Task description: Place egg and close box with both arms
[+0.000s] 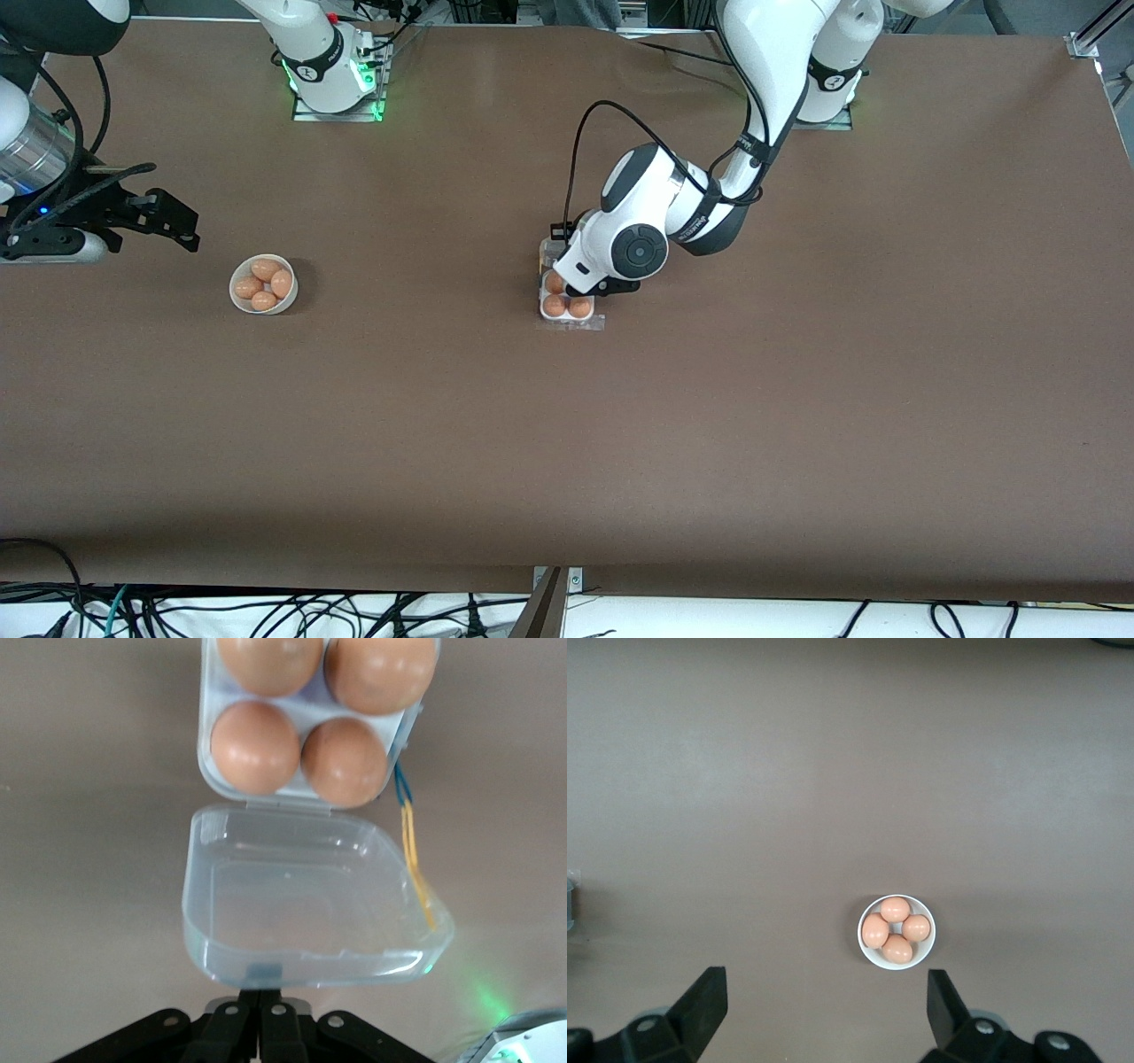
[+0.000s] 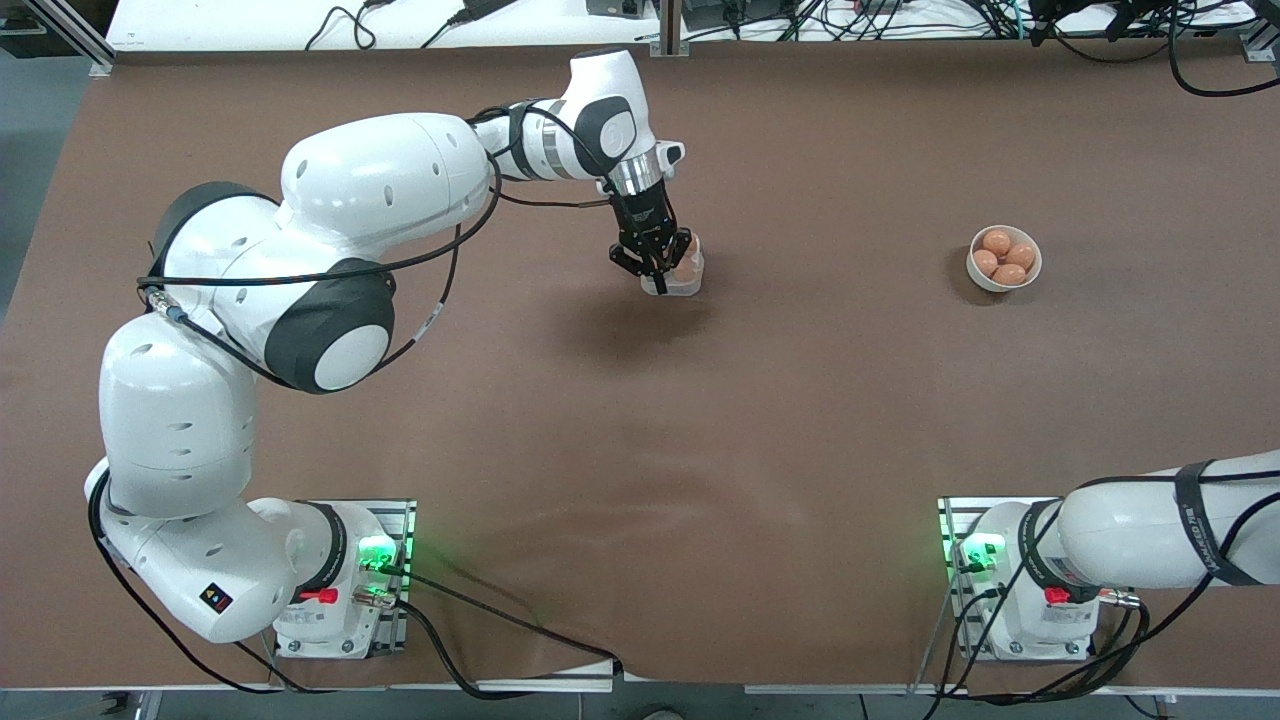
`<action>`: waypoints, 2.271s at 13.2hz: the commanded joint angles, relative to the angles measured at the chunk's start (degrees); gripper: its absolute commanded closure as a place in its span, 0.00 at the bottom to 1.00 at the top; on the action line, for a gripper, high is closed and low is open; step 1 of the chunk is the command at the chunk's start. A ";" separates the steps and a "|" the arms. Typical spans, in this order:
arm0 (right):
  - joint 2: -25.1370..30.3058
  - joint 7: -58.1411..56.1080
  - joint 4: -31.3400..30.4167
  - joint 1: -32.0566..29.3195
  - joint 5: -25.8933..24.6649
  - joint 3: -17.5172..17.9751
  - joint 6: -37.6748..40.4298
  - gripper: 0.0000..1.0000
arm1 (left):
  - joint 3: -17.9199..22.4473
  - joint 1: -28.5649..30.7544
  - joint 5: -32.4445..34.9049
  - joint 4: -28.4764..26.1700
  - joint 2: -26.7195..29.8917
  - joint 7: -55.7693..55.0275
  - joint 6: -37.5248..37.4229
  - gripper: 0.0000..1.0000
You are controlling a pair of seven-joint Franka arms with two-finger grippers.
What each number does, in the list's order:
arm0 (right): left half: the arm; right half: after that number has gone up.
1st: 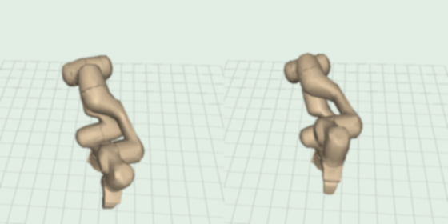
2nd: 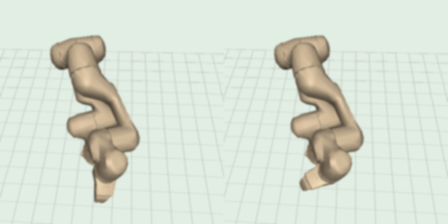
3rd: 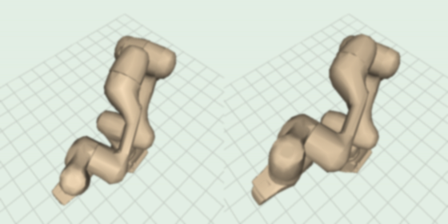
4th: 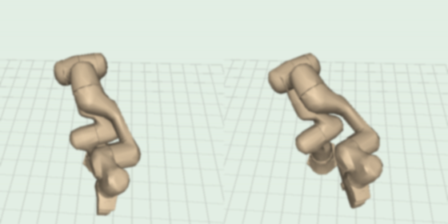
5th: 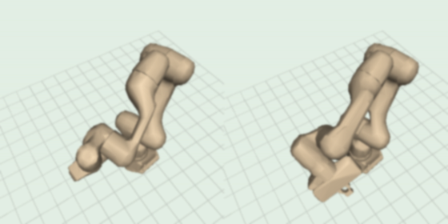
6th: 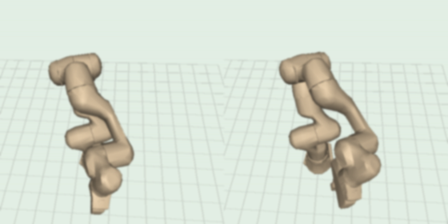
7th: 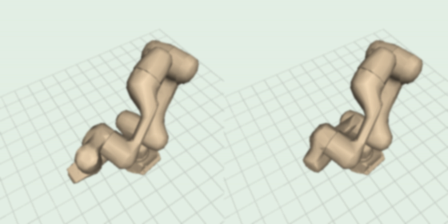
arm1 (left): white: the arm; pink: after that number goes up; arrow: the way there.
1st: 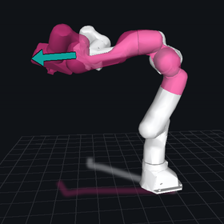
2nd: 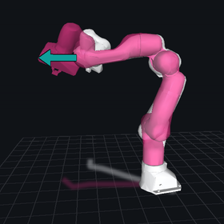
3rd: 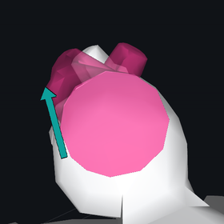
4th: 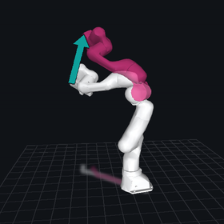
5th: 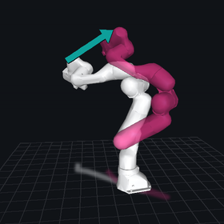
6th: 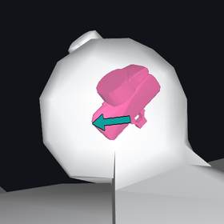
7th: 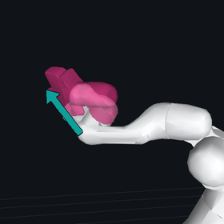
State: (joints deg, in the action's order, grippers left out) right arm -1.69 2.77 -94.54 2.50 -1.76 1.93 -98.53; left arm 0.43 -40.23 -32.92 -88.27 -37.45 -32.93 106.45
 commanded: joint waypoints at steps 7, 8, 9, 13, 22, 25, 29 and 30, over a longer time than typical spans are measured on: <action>0.72 -0.30 -0.55 -0.04 -0.26 0.09 0.18 0.00 | 8.18 3.48 3.62 8.10 0.61 0.14 -2.28 0.74; 0.72 -0.30 -0.64 -0.04 -0.26 0.09 0.18 0.00 | 8.27 5.06 7.57 10.63 1.40 0.15 -4.30 0.61; 0.72 -0.30 -0.64 -0.04 -0.18 0.09 0.18 0.00 | 8.27 6.29 11.44 13.27 1.50 0.15 -5.71 0.44; 0.72 -0.30 -0.64 -0.04 -0.18 0.09 0.18 0.00 | 9.32 9.20 30.14 17.43 2.29 0.15 -6.17 0.00; 0.72 -0.39 -0.55 -0.04 -0.18 0.18 0.18 0.00 | 9.42 22.99 35.38 17.88 9.92 10.94 -10.12 0.00; 0.72 -0.39 -0.55 0.05 -0.18 0.27 0.18 0.00 | 6.27 31.41 35.12 12.35 18.17 20.08 -10.30 0.00; 0.72 -0.48 -0.20 0.49 -0.26 0.27 0.26 0.00 | 3.00 36.81 35.12 2.09 28.81 22.29 -10.30 0.00; 0.72 -0.48 -0.20 0.49 -0.26 0.27 0.18 0.00 | 2.83 36.72 35.12 -1.52 31.27 22.38 -10.30 0.00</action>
State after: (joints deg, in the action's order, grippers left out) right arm -1.68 2.76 -94.54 2.68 -1.76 2.05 -98.44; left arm 4.85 -3.45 1.05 -80.01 -12.93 -11.20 95.09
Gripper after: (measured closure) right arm 0.000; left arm 0.000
